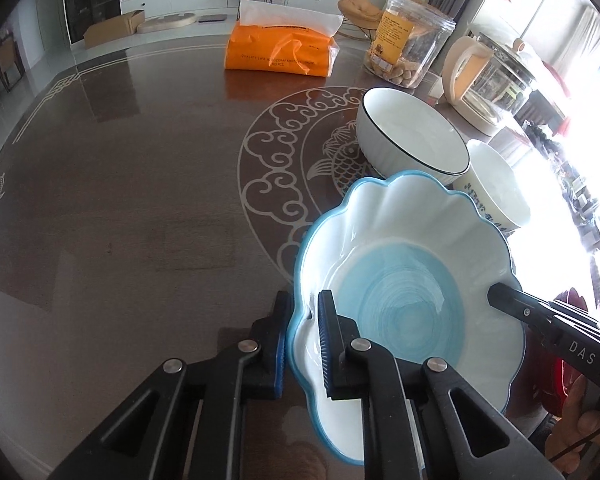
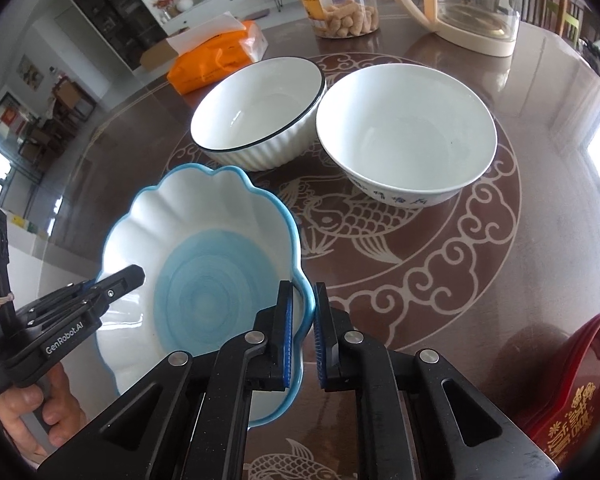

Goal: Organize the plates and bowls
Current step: 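Close the right gripper on the scalloped bowl's rim, then lift the scalloped bowl and carry it toward the table edge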

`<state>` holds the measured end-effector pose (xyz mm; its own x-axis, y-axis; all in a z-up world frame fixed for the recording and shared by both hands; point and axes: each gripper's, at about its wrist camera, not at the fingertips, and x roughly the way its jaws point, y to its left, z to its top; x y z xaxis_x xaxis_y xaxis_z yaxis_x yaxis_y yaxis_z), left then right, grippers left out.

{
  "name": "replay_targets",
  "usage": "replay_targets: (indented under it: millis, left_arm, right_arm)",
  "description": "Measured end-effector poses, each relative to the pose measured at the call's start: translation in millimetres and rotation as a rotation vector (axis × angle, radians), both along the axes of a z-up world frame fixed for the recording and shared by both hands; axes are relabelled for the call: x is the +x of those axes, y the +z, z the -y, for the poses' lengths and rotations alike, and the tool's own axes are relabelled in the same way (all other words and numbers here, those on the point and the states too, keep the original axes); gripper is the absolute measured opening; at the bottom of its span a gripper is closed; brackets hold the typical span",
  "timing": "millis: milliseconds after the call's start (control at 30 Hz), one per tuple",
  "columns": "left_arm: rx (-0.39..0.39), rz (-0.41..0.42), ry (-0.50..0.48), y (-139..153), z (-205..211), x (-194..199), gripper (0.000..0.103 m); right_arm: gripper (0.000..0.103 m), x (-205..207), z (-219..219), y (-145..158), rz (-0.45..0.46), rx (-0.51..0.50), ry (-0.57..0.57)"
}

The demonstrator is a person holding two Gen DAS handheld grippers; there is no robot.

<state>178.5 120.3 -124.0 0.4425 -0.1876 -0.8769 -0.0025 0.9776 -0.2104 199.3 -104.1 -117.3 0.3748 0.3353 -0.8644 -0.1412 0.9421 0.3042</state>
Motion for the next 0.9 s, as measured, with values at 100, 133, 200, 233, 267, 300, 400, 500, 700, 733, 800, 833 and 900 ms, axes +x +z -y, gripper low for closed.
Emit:
replay_targets:
  millis: [100,133,200,233,267,300,400,500,700,733,800,833,900]
  left_arm:
    - [-0.001,0.012,-0.004,10,2,-15,0.013]
    - [0.0,0.016,-0.008,12,3,-20,0.013]
    - [-0.001,0.021,-0.02,15,7,-31,0.013]
    - [-0.007,0.022,-0.026,15,9,-36,0.013]
    - [-0.012,0.021,-0.032,15,11,-41,0.013]
    - [-0.014,0.022,-0.039,14,14,-46,0.013]
    - [0.002,0.031,-0.058,12,24,-59,0.013]
    - [0.004,0.017,-0.065,3,29,-66,0.013]
    - [0.005,0.005,-0.06,-8,33,-73,0.013]
    - [0.006,0.006,-0.062,-8,34,-73,0.013]
    - [0.012,0.011,-0.067,-9,37,-77,0.013]
    - [0.018,0.013,-0.069,-10,38,-78,0.013]
    - [0.029,0.03,-0.07,-10,41,-80,0.013]
  right_arm:
    - [0.011,-16,3,9,0.008,0.019,-0.011]
    - [0.011,-22,4,13,0.013,0.024,-0.014]
    - [0.011,-35,8,22,0.025,0.031,-0.018]
    - [0.011,-42,10,25,0.032,0.031,-0.02]
    - [0.011,-48,12,29,0.037,0.029,-0.025]
    - [0.011,-54,14,31,0.041,0.026,-0.03]
    - [0.011,-67,21,29,0.04,0.018,-0.047]
    - [0.011,-77,28,19,0.022,0.025,-0.072]
    - [0.012,-96,35,2,0.002,0.044,-0.104]
    - [0.012,-98,35,0,0.001,0.045,-0.106]
    - [0.011,-99,38,-4,-0.004,0.052,-0.115]
    - [0.011,-100,39,-6,-0.003,0.052,-0.119]
    - [0.011,-102,40,-9,0.004,0.05,-0.126]
